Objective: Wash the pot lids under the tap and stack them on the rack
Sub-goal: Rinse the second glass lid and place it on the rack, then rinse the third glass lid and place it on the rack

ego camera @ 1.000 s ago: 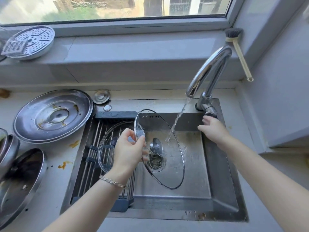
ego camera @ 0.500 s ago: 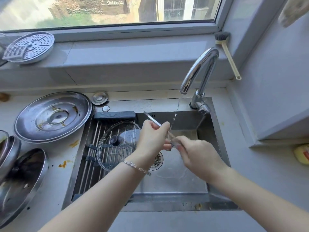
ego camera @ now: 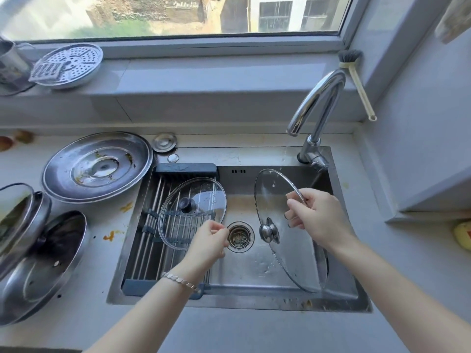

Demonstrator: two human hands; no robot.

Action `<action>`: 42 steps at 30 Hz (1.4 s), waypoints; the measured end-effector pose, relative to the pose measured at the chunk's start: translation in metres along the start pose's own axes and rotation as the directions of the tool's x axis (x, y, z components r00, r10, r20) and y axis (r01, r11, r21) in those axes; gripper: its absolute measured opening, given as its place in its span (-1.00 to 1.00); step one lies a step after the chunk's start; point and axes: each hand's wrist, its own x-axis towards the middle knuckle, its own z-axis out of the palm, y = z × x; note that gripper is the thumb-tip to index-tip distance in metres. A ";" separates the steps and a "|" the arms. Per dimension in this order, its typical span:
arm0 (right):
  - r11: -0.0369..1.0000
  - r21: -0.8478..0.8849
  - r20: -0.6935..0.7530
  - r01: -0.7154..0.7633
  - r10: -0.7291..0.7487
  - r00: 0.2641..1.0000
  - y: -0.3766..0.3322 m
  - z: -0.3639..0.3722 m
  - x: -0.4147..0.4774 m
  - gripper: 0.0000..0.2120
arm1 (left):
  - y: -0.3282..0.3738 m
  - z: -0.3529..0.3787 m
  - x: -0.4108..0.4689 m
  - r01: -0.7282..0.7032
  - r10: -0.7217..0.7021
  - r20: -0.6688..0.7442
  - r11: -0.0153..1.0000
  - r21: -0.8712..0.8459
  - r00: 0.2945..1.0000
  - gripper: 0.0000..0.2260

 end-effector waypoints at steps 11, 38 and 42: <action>0.975 0.137 -0.090 0.178 -0.167 0.982 -0.040 0.009 -0.016 -0.82 | -0.031 -0.044 -0.001 0.006 -0.004 -0.052 0.999 0.031 0.999 -0.92; 0.845 0.298 0.207 -0.443 0.396 0.895 0.024 0.206 0.021 -0.96 | -0.091 -0.156 0.024 0.106 -0.129 -0.161 0.984 -0.145 0.979 -0.87; 0.911 -0.339 0.231 -0.233 0.321 0.918 0.029 0.192 0.021 -0.80 | -0.087 -0.149 0.024 0.109 -0.128 -0.168 0.987 -0.118 0.978 -0.88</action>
